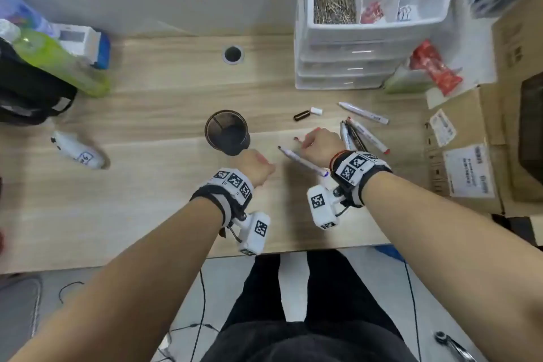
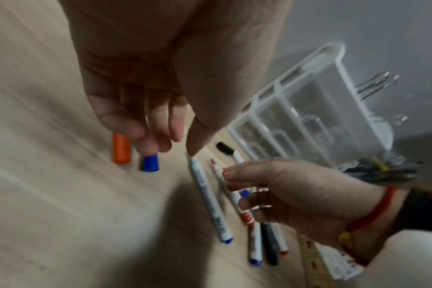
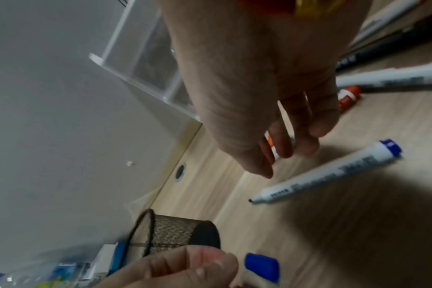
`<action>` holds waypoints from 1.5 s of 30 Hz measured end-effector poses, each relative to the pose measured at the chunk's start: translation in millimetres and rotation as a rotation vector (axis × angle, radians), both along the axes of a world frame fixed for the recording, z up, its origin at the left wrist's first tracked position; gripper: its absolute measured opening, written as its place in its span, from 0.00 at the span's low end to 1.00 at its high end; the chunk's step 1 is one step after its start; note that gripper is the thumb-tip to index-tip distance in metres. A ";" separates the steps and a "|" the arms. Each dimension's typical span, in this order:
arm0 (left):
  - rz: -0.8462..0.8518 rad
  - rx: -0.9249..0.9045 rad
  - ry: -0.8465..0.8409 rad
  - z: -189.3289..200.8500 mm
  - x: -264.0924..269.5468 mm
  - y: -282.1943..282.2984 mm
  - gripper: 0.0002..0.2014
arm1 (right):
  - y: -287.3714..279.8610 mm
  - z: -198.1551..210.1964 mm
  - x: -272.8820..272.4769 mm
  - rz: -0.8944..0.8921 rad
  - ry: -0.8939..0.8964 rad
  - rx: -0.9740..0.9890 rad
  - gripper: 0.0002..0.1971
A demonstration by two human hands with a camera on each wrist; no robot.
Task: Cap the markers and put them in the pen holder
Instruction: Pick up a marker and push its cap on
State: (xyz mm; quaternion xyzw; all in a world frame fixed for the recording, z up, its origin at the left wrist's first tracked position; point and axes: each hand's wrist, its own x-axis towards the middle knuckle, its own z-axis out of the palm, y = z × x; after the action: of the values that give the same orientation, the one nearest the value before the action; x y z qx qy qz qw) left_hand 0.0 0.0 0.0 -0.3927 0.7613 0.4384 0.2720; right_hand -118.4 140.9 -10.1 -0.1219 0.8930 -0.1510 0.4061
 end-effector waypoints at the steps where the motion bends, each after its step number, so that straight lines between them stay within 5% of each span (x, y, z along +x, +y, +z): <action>1: -0.036 -0.058 0.004 -6.1 -0.4 -0.5 0.11 | 0.6 -3.8 0.1 0.004 -0.011 0.011 0.22; 7: -0.101 -0.266 -0.060 -29.9 -2.8 1.4 0.13 | 5.8 -29.2 11.3 0.117 0.040 0.044 0.20; 10: -0.125 -0.308 -0.027 -39.4 -5.9 2.8 0.17 | 4.7 -36.0 11.7 0.131 0.053 0.053 0.10; 18: -0.121 -0.326 0.073 -38.8 -17.9 12.4 0.07 | 15.4 -22.5 -2.7 -0.023 -0.023 -0.113 0.06; 28: 0.088 -0.240 0.272 1.8 -42.7 18.8 0.09 | 32.2 17.8 -24.9 0.013 -0.061 -0.385 0.08; 37: 0.109 -0.291 0.304 41.3 -50.3 16.2 0.11 | 46.7 56.9 -36.4 0.127 0.078 -0.252 0.09; 45: -0.072 -0.383 0.354 65.4 -47.0 13.2 0.09 | 45.7 77.8 -35.6 0.265 0.206 -0.192 0.12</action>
State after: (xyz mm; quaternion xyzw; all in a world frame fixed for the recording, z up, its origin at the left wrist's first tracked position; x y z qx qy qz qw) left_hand -47.0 13.2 65.4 -0.3270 0.8796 0.3382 0.0704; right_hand -154.0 186.6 67.7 -0.2914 0.8874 -0.1676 0.3155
